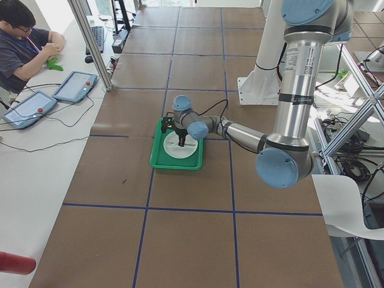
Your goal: Place fork
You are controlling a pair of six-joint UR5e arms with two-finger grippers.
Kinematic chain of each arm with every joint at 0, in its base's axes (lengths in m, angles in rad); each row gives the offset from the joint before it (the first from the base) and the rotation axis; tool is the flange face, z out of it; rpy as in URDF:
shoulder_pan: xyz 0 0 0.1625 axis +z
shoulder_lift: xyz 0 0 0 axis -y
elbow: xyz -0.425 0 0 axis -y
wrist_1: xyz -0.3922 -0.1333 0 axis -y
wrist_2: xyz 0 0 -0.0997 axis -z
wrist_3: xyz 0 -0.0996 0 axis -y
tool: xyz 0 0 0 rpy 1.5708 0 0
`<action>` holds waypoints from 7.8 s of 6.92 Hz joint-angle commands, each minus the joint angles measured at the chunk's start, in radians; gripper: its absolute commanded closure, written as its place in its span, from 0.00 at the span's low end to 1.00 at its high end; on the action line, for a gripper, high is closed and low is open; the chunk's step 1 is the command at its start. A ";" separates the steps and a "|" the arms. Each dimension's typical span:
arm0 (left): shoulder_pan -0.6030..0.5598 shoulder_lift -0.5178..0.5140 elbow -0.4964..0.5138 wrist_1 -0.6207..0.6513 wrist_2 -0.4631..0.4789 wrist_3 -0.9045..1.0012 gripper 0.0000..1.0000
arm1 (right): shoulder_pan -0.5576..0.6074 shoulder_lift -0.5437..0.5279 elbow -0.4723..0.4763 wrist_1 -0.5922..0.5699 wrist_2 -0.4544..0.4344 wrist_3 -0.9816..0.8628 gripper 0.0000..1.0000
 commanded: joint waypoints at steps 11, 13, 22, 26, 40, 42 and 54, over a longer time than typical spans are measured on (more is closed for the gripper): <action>-0.119 0.066 0.107 -0.097 -0.004 0.116 1.00 | 0.000 0.000 0.000 0.000 0.000 0.001 0.00; -0.117 0.050 0.107 -0.100 -0.004 0.075 1.00 | 0.000 0.000 0.000 0.000 0.000 -0.001 0.00; -0.102 0.049 0.133 -0.100 -0.048 0.071 1.00 | 0.000 0.000 0.000 0.000 0.000 -0.001 0.00; -0.100 0.050 0.136 -0.100 -0.068 0.073 0.62 | 0.000 0.000 0.000 0.000 0.000 -0.001 0.00; -0.517 0.059 -0.068 0.186 -0.154 0.737 0.00 | 0.000 0.000 0.000 0.000 0.000 -0.001 0.00; -0.692 0.009 -0.012 0.433 -0.151 1.098 0.00 | 0.000 0.000 0.000 0.000 0.000 0.001 0.00; -0.818 0.098 0.151 0.466 -0.249 0.996 0.00 | 0.000 0.000 0.000 0.000 0.000 -0.001 0.00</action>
